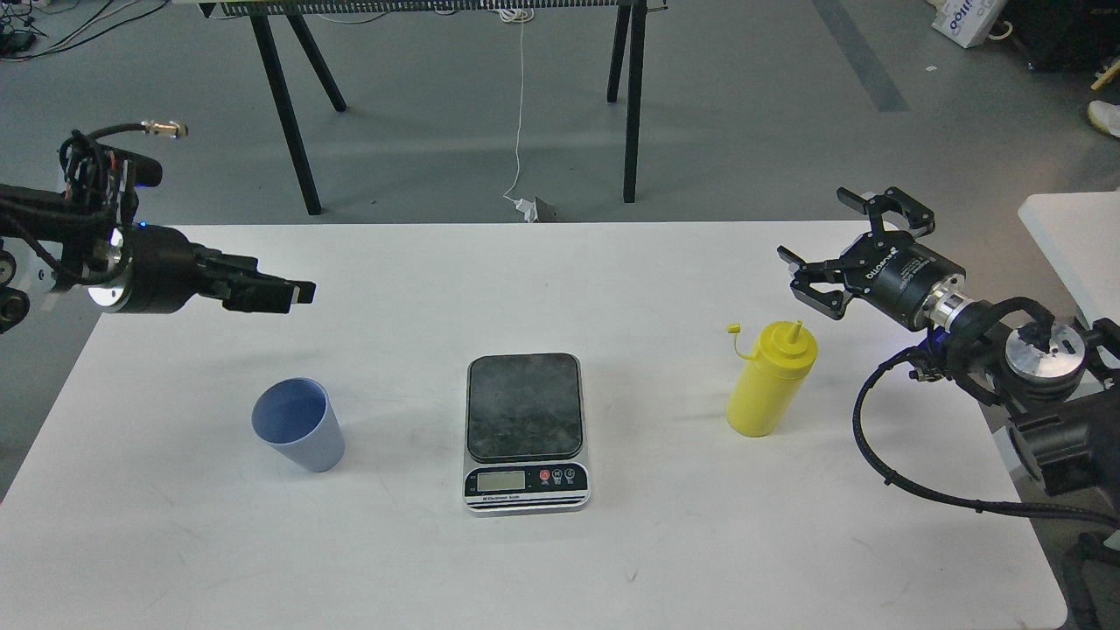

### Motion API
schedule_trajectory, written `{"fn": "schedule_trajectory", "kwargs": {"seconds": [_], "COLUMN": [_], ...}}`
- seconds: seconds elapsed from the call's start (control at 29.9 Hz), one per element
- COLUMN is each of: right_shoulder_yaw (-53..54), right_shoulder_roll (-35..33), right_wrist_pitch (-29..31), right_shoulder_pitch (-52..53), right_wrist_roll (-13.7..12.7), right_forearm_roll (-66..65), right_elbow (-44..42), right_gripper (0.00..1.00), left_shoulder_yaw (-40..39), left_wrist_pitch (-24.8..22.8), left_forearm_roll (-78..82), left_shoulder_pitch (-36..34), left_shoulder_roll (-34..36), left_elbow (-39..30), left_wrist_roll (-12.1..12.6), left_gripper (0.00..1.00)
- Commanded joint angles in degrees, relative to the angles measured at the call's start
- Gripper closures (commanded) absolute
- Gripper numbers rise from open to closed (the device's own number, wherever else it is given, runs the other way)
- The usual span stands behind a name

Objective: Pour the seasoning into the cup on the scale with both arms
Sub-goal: 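Move the left gripper toward the blue cup, then grasp the blue cup with the left gripper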

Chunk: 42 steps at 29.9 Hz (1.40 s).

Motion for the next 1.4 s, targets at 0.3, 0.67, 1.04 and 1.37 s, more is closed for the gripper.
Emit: {"fn": "schedule_trajectory", "kwargs": {"seconds": [0.3, 0.67, 1.04, 1.37], "right_shoulder_yaw": [0.0, -0.1, 0.0, 0.0], "right_shoulder_roll": [-0.2, -0.1, -0.4, -0.4], "right_wrist_pitch": [0.0, 0.0, 0.0, 0.0], "right_shoulder_pitch": [-0.2, -0.2, -0.4, -0.4], "right_wrist_roll": [0.0, 0.0, 0.0, 0.0], "right_forearm_roll": [0.0, 0.0, 0.0, 0.0], "right_elbow": [0.0, 0.0, -0.1, -0.2], "right_gripper": [0.01, 0.01, 0.01, 0.01], "left_shoulder_yaw": [2.1, 2.2, 2.3, 2.3], "left_wrist_pitch": [0.0, 0.0, 0.0, 0.0], "left_forearm_roll": [2.6, 2.8, 2.8, 6.2], "left_shoulder_pitch": [5.2, 6.9, 7.4, 9.7], "left_shoulder_roll": [-0.2, -1.2, -2.9, -3.3], "left_elbow": [0.0, 0.7, 0.9, 1.2], "left_wrist_roll": [0.0, 0.0, 0.0, 0.0], "left_gripper": [0.01, 0.03, 0.07, 0.37]}}
